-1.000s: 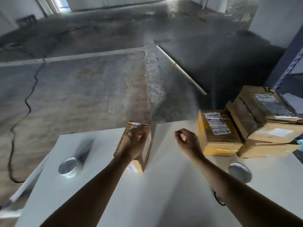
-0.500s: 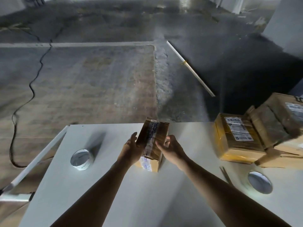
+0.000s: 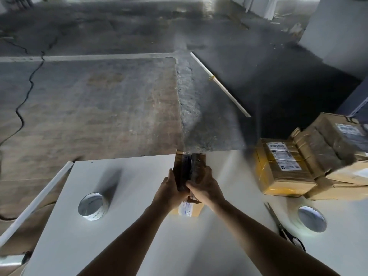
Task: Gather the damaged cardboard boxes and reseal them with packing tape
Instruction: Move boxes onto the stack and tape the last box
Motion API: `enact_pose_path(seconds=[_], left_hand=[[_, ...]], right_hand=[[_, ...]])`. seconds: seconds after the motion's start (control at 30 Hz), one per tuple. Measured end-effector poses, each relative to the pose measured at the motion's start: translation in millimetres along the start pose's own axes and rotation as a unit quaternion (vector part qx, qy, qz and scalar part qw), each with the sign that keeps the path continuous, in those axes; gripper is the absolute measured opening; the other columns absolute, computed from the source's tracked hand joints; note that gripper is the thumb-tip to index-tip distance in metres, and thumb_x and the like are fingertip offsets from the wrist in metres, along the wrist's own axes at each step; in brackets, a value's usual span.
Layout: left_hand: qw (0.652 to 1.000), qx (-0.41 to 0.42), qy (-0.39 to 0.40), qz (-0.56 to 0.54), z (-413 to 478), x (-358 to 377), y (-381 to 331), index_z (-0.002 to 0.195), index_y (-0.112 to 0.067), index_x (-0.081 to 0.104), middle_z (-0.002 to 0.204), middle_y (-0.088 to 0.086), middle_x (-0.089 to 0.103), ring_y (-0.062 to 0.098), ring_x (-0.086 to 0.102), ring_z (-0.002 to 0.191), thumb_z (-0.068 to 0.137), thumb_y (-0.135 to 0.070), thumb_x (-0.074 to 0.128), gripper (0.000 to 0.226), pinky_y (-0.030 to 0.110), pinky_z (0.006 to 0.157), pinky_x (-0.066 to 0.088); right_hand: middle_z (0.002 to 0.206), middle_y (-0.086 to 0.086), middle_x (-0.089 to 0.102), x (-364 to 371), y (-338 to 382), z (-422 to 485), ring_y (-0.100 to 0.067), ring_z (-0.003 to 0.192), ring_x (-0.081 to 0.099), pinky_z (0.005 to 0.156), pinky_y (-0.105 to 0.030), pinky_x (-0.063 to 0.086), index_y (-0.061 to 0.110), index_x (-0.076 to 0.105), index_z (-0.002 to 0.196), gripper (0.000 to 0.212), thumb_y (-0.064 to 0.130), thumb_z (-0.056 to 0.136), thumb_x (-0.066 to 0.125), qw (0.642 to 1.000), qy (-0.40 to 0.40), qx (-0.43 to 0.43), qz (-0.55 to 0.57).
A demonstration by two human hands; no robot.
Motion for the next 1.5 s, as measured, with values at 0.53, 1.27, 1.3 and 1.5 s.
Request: enact_pose_path(seconds=[0.53, 1.27, 1.3, 1.5], left_hand=[[0.992, 0.029, 0.052, 0.108, -13.7, 73.0, -75.7, 0.151, -0.018, 0.01, 0.119, 0.007, 0.061, 0.023, 0.065, 0.1, 0.068, -0.057, 0.059, 0.103, 0.036, 0.078, 0.06], [0.987, 0.031, 0.027, 0.157, -44.6, 100.5, -104.7, 0.15, -0.019, 0.015, 0.122, 0.006, 0.053, 0.024, 0.06, 0.103, 0.08, -0.047, 0.065, 0.09, 0.033, 0.079, 0.055], [0.987, 0.031, 0.03, 0.158, -45.7, 100.5, -105.5, 0.151, -0.019, 0.014, 0.122, 0.006, 0.053, 0.025, 0.06, 0.104, 0.08, -0.047, 0.065, 0.091, 0.034, 0.081, 0.056], [0.988, 0.047, 0.035, 0.142, -44.3, 98.2, -103.2, 0.149, -0.022, 0.014, 0.125, 0.003, 0.054, 0.019, 0.061, 0.102, 0.087, -0.057, 0.06, 0.085, 0.024, 0.069, 0.052]], right_hand=[[0.116, -0.001, 0.068, -99.7, -49.6, -40.4, -0.017, 0.095, 0.066, 0.082, -0.033, 0.058, 0.023, 0.045, 0.136, 0.056, 0.051, 0.089, 0.055, 0.999, -0.039, 0.002, -0.015], [0.098, 0.001, 0.071, -118.6, -118.1, -41.1, -0.013, 0.084, 0.072, 0.069, -0.034, 0.063, 0.024, 0.061, 0.11, 0.015, 0.03, 0.096, 0.058, 0.992, 0.011, -0.009, 0.123], [0.102, 0.0, 0.072, -117.8, -118.5, -41.0, -0.014, 0.087, 0.072, 0.071, -0.037, 0.063, 0.023, 0.061, 0.114, 0.021, 0.032, 0.095, 0.059, 0.992, 0.01, -0.01, 0.123], [0.122, 0.007, 0.067, -117.2, -105.4, -46.4, -0.007, 0.097, 0.064, 0.061, -0.01, 0.051, 0.027, 0.053, 0.13, 0.05, 0.051, 0.088, 0.067, 0.998, 0.004, -0.038, 0.046]])
Point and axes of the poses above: each hand's wrist, its own z-axis towards the middle knuckle, its own x-axis out of the palm, y = z × x, the point moved 10 cm from there along z, towards the middle knuckle
